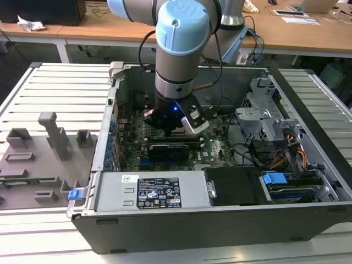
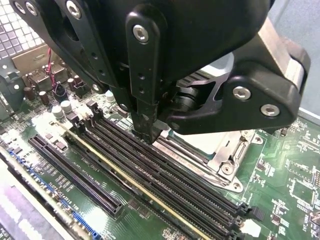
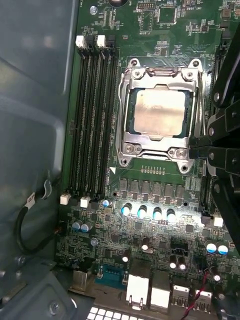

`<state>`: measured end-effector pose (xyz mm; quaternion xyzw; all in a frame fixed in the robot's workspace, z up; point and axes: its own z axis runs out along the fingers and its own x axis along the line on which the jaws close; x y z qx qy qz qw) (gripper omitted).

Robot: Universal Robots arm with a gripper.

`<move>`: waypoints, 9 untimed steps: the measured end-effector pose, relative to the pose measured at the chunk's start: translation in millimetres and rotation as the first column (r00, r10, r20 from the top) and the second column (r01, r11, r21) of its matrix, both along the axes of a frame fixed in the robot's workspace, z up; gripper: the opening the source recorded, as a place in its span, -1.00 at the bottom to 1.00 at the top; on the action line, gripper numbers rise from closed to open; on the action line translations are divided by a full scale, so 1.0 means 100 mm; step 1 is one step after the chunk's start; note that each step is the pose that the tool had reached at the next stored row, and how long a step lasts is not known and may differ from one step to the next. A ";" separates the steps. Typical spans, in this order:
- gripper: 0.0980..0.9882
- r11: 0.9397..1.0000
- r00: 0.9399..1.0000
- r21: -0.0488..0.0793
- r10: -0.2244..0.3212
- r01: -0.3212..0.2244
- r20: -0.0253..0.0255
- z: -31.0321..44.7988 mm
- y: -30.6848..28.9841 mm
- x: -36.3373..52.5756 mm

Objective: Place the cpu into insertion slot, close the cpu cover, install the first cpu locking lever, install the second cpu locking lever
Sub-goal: 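Install the second cpu locking lever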

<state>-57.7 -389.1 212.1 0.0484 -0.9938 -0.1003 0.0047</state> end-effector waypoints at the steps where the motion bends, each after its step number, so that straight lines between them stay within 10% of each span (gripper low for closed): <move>1: -0.98 1.000 1.000 0.001 0.000 0.000 0.000 -0.001 -0.003 0.000; 9: -0.98 1.000 1.000 0.010 0.000 0.000 0.000 -0.031 -0.040 -0.079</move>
